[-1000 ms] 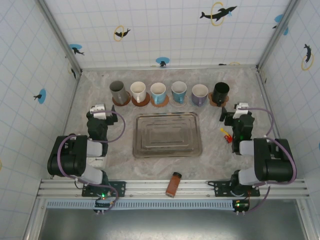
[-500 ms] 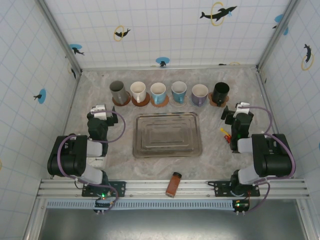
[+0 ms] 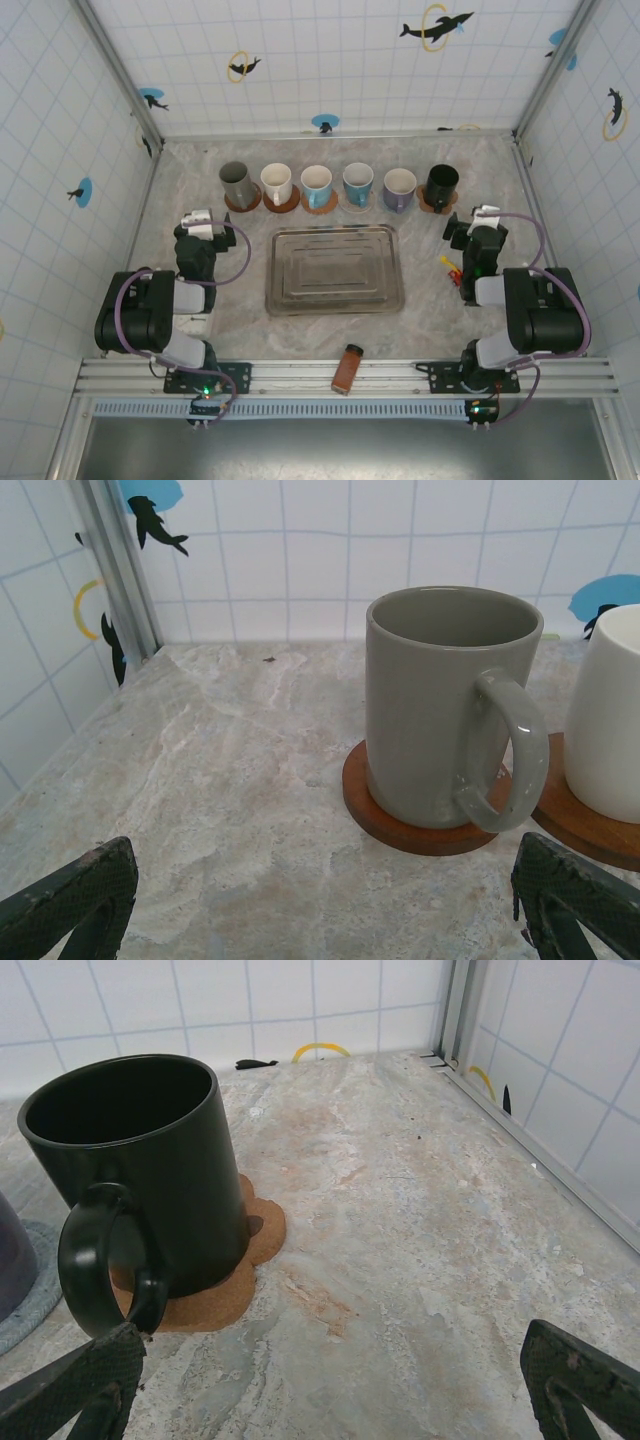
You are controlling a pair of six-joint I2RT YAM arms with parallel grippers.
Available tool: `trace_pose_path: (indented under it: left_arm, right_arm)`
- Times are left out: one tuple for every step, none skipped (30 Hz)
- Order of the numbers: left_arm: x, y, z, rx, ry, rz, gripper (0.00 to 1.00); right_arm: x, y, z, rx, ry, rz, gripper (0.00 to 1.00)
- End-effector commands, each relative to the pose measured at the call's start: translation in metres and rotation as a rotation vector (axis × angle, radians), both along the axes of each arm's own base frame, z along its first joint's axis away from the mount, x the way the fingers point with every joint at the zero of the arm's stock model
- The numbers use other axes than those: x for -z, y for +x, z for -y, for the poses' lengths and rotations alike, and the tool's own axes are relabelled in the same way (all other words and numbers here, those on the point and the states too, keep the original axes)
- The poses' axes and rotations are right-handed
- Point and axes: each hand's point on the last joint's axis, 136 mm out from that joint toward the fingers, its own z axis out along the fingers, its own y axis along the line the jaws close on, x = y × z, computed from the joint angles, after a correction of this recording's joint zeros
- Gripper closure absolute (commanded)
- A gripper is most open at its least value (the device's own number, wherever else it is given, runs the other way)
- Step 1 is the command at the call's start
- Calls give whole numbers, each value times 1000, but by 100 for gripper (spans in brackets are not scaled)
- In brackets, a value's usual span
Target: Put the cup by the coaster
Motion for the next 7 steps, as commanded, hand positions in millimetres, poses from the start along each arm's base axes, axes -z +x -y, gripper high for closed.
trace_pose_path:
  left_arm:
    - [-6, 4, -1, -1, -17, 17, 2]
    - [-5, 4, -1, -3, -17, 16, 2]
    - [-5, 4, -1, -2, -17, 16, 2]
    - [-5, 3, -1, -2, -17, 14, 2]
    - [-5, 4, -1, -3, -17, 16, 2]
    - [-6, 4, -1, -1, -17, 17, 2]
    - [-5, 3, -1, 0, -17, 16, 2]
  right_arm:
    - [-21, 9, 2, 16, 6, 63, 1]
    - [-21, 9, 2, 15, 7, 63, 1]
    - [-21, 9, 2, 14, 7, 64, 1]
    - [-21, 9, 2, 14, 7, 63, 1]
    - [-21, 9, 2, 14, 7, 66, 1]
    - [-21, 9, 2, 14, 7, 65, 1]
    - [-20, 8, 2, 14, 7, 64, 1]
